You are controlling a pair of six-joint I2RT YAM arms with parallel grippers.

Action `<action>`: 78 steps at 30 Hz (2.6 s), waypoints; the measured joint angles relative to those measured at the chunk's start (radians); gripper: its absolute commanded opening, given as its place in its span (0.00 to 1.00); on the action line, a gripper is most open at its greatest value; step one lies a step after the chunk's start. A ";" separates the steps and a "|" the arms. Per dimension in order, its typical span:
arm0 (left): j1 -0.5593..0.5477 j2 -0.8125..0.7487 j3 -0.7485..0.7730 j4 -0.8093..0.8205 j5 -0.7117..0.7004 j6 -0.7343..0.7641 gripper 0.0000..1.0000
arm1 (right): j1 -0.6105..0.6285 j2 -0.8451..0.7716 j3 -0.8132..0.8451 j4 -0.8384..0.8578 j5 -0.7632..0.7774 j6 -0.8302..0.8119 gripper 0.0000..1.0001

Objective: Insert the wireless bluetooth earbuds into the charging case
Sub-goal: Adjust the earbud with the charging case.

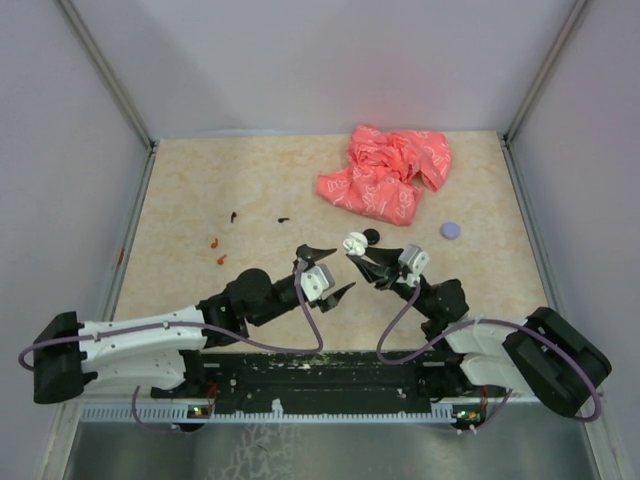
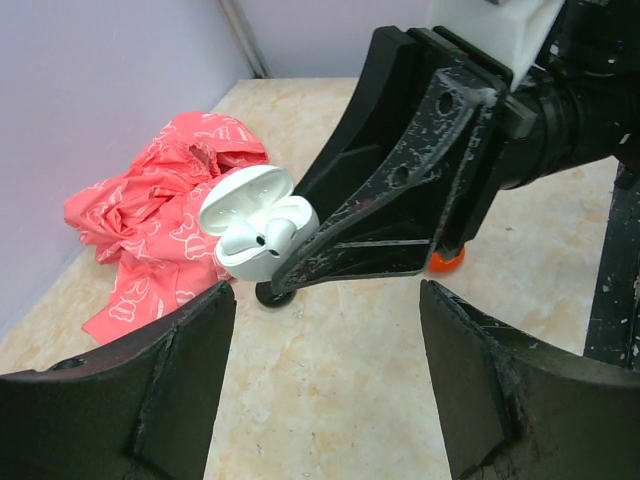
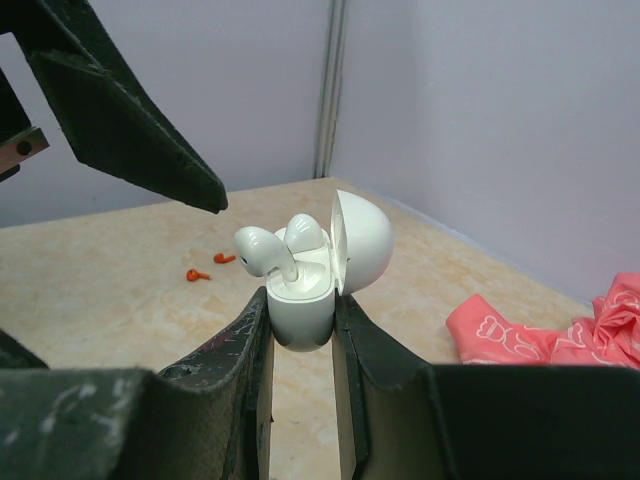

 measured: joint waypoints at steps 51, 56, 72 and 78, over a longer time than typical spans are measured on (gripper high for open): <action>0.083 0.061 0.006 0.055 0.259 -0.083 0.68 | 0.000 0.013 0.000 0.007 -0.020 0.000 0.00; 0.083 0.050 0.019 0.011 0.247 -0.088 0.68 | 0.000 0.013 0.000 0.006 -0.020 0.000 0.00; 0.083 0.047 0.021 -0.013 0.185 -0.055 0.70 | 0.000 0.012 0.000 0.007 -0.020 0.000 0.00; 0.085 0.062 0.021 -0.002 0.175 -0.038 0.71 | 0.000 0.012 0.000 0.007 -0.020 0.000 0.00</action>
